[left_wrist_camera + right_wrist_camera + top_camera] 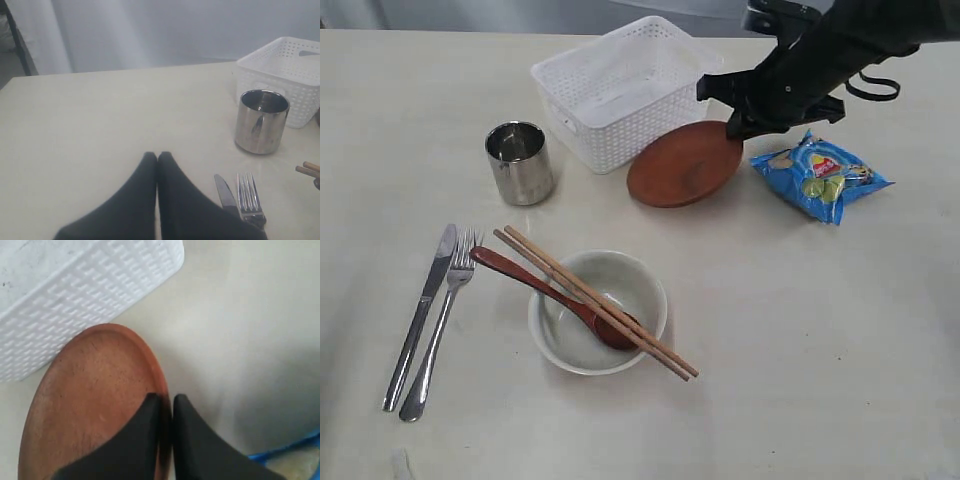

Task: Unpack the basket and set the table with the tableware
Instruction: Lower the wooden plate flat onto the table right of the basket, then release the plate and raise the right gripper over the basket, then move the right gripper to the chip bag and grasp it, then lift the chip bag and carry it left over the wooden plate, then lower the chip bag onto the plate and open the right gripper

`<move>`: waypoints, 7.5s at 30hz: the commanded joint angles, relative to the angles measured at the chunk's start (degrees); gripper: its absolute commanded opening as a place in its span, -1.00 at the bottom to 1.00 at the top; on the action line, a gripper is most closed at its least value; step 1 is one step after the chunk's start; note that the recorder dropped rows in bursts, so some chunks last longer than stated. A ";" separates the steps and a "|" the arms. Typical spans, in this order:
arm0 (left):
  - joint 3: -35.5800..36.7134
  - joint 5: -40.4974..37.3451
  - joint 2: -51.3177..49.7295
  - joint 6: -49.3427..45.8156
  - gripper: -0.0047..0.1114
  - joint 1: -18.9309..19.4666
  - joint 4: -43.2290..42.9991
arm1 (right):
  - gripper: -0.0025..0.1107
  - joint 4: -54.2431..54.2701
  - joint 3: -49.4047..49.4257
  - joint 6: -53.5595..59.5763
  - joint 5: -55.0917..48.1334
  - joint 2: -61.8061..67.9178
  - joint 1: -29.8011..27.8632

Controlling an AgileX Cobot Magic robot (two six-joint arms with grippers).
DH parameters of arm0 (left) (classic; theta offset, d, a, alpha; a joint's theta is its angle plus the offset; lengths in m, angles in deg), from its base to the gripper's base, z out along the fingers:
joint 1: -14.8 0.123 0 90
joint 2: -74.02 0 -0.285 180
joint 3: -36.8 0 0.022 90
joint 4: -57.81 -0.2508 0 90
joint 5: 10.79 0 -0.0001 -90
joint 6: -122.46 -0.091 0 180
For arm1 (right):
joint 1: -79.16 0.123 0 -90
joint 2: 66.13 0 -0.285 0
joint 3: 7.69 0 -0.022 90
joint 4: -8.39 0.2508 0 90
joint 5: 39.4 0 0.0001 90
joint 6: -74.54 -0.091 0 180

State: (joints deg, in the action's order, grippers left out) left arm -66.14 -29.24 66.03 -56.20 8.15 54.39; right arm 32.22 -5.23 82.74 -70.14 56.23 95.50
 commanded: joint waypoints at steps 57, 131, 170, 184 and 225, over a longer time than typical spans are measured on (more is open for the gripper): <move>0.15 0.10 0.21 -0.08 -0.92 0.13 0.48 | -0.96 2.46 -31.24 1.15 3.62 19.46 12.05; 0.15 0.10 0.21 -0.08 -0.92 0.13 0.48 | -0.78 -10.34 2.16 16.77 -13.57 -8.13 -4.79; 0.15 0.10 0.21 -0.08 -0.92 0.13 0.48 | -0.96 -60.18 2.16 -1.36 -11.72 0.12 11.86; 0.15 0.10 0.21 -0.08 -0.92 0.13 0.48 | -0.96 -55.78 2.16 -1.36 -3.93 -11.18 18.37; 0.15 0.10 0.21 -0.08 -0.92 0.13 0.48 | -0.96 -27.52 16.56 -9.78 10.06 -35.86 9.25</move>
State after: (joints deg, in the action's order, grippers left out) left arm -66.14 -29.24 66.03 -56.20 8.15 54.39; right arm 4.50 6.30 72.59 -65.86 27.05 105.07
